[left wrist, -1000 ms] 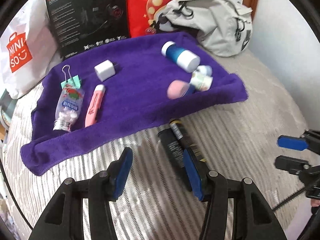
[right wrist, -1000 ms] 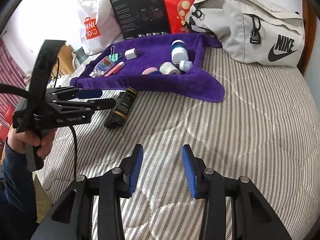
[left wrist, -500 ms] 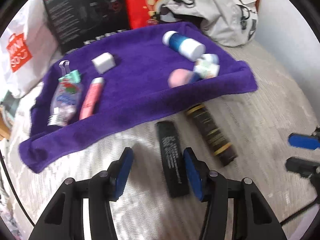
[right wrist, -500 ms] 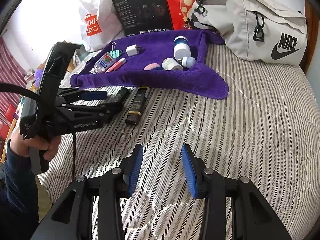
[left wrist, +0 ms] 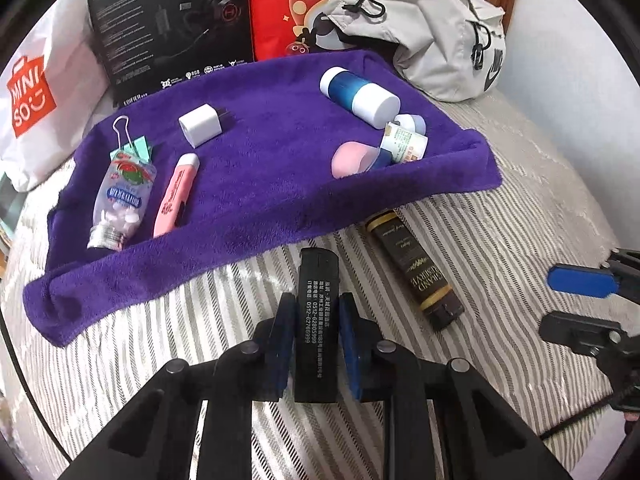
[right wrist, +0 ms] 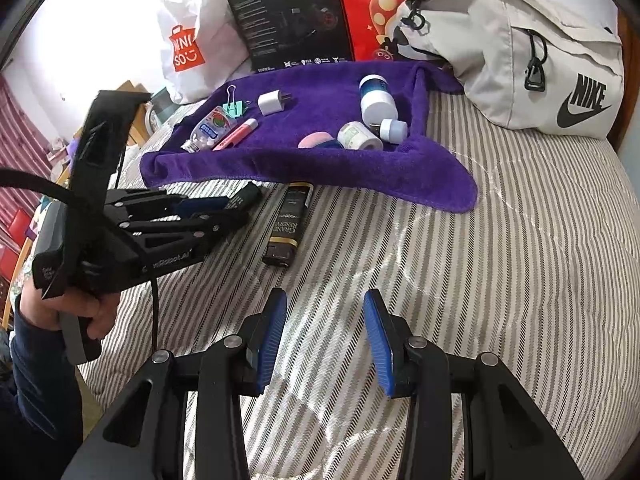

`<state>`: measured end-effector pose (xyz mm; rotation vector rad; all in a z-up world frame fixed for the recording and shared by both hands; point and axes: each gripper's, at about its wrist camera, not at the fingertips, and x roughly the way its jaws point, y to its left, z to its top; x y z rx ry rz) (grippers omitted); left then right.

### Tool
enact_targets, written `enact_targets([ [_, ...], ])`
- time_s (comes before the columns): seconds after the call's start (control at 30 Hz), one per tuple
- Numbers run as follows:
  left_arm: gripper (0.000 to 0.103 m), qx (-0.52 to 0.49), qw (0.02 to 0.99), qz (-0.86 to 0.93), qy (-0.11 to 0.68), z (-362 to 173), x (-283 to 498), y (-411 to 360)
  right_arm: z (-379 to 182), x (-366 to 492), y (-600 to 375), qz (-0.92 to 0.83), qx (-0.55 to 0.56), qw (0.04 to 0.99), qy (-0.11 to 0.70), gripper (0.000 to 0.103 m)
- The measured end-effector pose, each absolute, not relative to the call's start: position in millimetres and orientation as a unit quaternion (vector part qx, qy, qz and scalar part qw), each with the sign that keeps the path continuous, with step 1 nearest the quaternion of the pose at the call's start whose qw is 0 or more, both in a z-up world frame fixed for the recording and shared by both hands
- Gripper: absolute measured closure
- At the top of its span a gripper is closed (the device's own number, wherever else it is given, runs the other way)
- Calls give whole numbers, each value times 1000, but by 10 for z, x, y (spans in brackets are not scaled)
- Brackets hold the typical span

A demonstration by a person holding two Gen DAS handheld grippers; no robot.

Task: Organize rigid objects
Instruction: 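Grasp the black cylinder with the left gripper, then grasp the gold-black Grand Reserve bottle with the right gripper while the left holds the cylinder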

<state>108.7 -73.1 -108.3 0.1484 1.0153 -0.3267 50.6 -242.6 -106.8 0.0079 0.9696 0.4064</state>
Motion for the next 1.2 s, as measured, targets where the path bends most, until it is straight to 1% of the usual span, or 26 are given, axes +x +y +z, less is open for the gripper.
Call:
enact_targets([
  [0.4,82,39,869,-111,481,-1051,849,-40,-1137,945,-1857,164,-32,871,462,63],
  [0.63,82,26,868,-110,484,-1103,800,69,-1334,1104,-1610,119,-78,872,469,63],
  [0.67,82,25,868,-112,483,-1106,803,67,-1326,1087,-1586,115,-83,878,457,63],
  [0.77,82,23,868,-116,482,-1109,791,80,-1334,1095,-1586,110,-72,880,456,64],
  [0.8,82,23,868,-116,482,-1109,774,85,-1337,1100,-1574,110,-74,880,456,66],
  [0.83,82,23,868,-117,481,-1108,773,85,-1334,1096,-1567,115,-76,880,455,74],
  [0.87,82,21,869,-118,481,-1106,769,90,-1332,1088,-1559,116,-79,880,454,79],
  [1.2,82,15,870,-123,477,-1106,754,148,-1330,1071,-1595,118,-93,873,464,79],
])
